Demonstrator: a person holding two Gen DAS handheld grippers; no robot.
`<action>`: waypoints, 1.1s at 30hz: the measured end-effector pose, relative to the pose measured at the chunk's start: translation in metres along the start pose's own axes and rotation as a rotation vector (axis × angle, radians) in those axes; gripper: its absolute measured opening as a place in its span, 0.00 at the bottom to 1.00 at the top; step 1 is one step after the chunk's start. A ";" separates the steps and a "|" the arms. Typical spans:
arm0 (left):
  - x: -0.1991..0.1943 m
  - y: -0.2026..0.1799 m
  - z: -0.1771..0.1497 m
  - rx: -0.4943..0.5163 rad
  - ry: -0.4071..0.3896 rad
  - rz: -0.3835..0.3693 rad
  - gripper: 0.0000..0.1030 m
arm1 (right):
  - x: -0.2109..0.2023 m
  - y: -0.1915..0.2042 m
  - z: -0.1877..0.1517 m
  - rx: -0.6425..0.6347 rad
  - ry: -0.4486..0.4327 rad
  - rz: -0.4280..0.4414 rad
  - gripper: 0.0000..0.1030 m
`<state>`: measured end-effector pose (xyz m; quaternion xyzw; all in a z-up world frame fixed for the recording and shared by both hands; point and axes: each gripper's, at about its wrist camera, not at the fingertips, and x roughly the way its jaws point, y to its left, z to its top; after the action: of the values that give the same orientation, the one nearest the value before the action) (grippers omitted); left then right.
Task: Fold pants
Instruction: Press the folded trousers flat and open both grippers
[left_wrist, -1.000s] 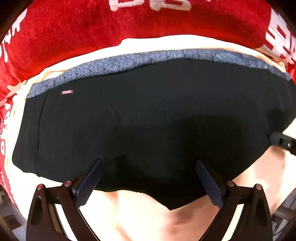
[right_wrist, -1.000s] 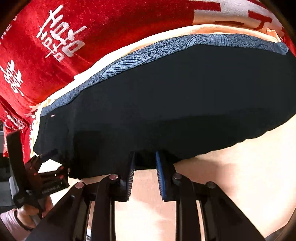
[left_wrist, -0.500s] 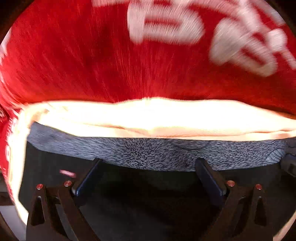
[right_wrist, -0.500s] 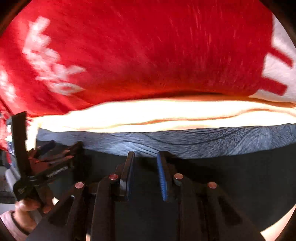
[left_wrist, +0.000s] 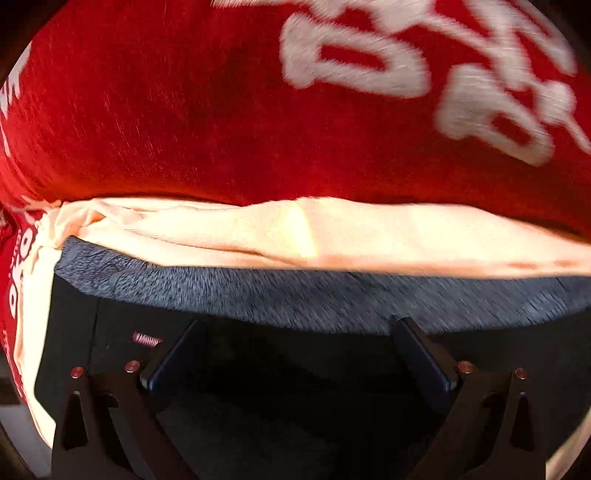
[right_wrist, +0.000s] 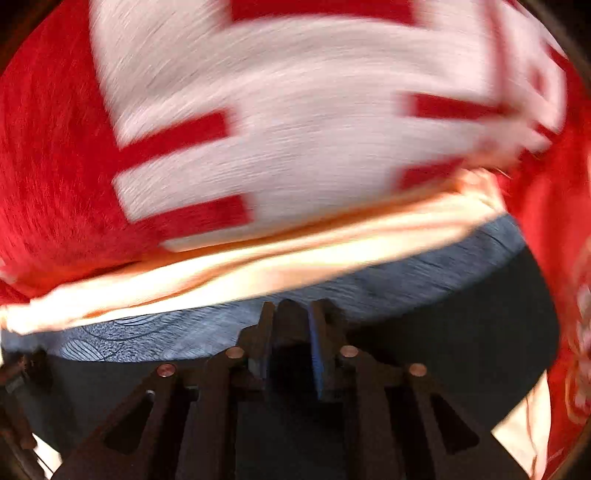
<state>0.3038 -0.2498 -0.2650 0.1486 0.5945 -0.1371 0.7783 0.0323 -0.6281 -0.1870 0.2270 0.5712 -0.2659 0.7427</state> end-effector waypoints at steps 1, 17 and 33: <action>-0.007 -0.002 -0.004 0.018 -0.003 -0.003 1.00 | -0.006 -0.007 -0.003 0.018 -0.007 0.001 0.32; -0.084 -0.137 -0.092 0.261 0.005 -0.120 1.00 | -0.062 -0.082 -0.069 0.076 0.018 0.057 0.35; -0.058 -0.161 -0.101 0.142 0.079 -0.066 1.00 | 0.012 -0.113 0.054 0.079 0.000 -0.073 0.34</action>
<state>0.1369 -0.3559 -0.2448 0.1892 0.6182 -0.1984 0.7367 0.0000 -0.7495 -0.1894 0.2353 0.5681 -0.3154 0.7228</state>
